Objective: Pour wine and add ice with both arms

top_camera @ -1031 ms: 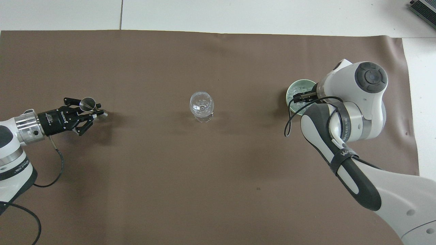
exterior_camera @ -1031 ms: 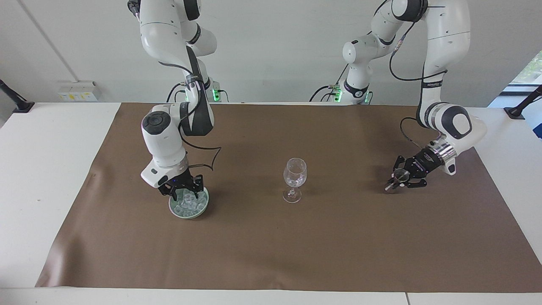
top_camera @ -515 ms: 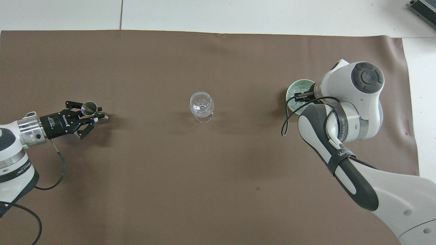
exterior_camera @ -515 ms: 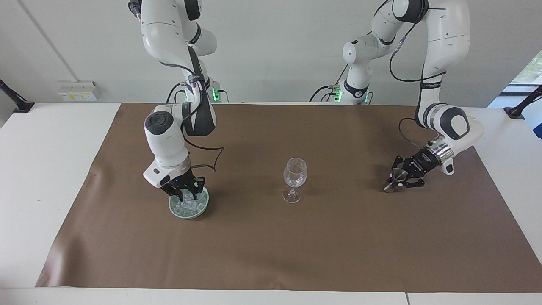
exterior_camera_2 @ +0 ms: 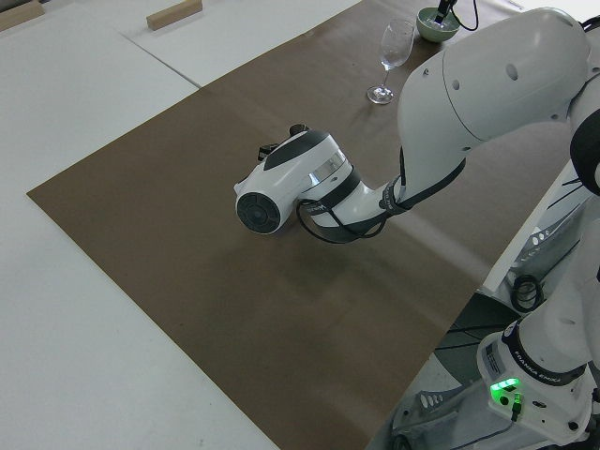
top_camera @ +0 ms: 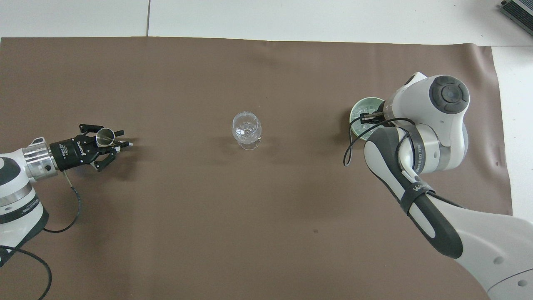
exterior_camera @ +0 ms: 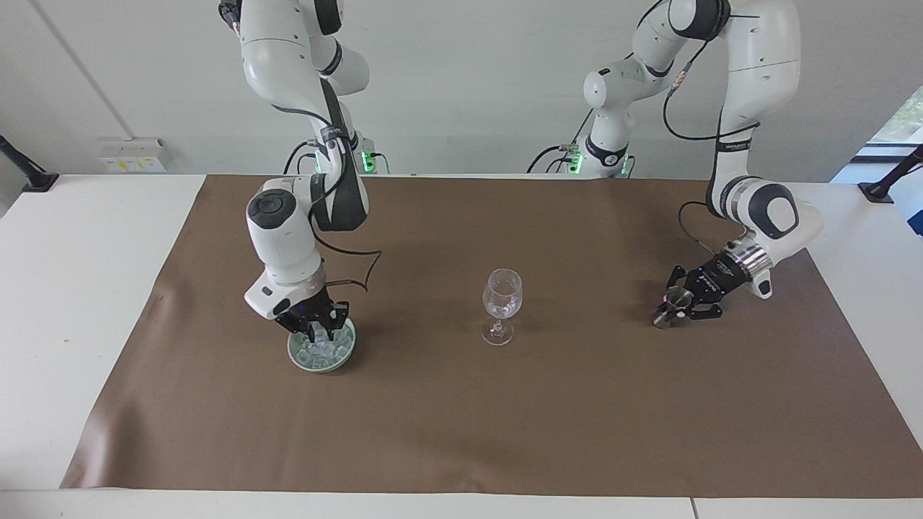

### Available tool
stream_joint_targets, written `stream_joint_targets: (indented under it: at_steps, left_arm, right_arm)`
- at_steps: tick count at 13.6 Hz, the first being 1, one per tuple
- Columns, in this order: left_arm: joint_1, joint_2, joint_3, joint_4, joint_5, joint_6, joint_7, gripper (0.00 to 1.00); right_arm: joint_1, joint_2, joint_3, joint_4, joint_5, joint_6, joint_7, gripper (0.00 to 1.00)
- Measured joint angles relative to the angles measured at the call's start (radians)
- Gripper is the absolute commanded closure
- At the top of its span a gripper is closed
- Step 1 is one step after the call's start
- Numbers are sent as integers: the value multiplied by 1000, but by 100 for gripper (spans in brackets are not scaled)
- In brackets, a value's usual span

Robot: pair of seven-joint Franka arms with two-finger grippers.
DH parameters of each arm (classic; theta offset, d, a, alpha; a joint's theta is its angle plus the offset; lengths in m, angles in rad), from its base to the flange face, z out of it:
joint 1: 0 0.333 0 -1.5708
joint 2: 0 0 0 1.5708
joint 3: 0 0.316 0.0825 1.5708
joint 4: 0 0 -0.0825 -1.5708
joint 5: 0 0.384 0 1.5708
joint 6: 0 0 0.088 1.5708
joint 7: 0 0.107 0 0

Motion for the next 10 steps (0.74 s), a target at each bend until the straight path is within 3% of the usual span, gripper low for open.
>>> stream_joint_targets:
  at_steps: [3, 5, 6, 7, 8, 10]
  left_arm:
    - [0, 0, 4, 0, 0, 3, 0, 61]
    - [0, 0, 7, 0, 0, 7, 0, 54]
    - [0, 0, 7, 0, 0, 7, 1, 47]
    - [0, 0, 7, 0, 0, 8, 1, 28]
    - [0, 0, 7, 0, 0, 8, 1, 0]
    - [0, 0, 7, 0, -1, 10, 1, 0]
  right_arm:
    - [0, -1, -1, 35, 0, -18, 0, 100]
    - [0, -4, -1, 113, 0, -111, 0, 100]
    - [0, -9, 1, 155, 0, -152, 0, 100]
    - [0, -20, 12, 189, 1, -184, 0, 100]
    - [1, -35, 38, 214, 2, -203, 0, 100]
    - [5, -69, 116, 230, 6, -212, 38, 100]
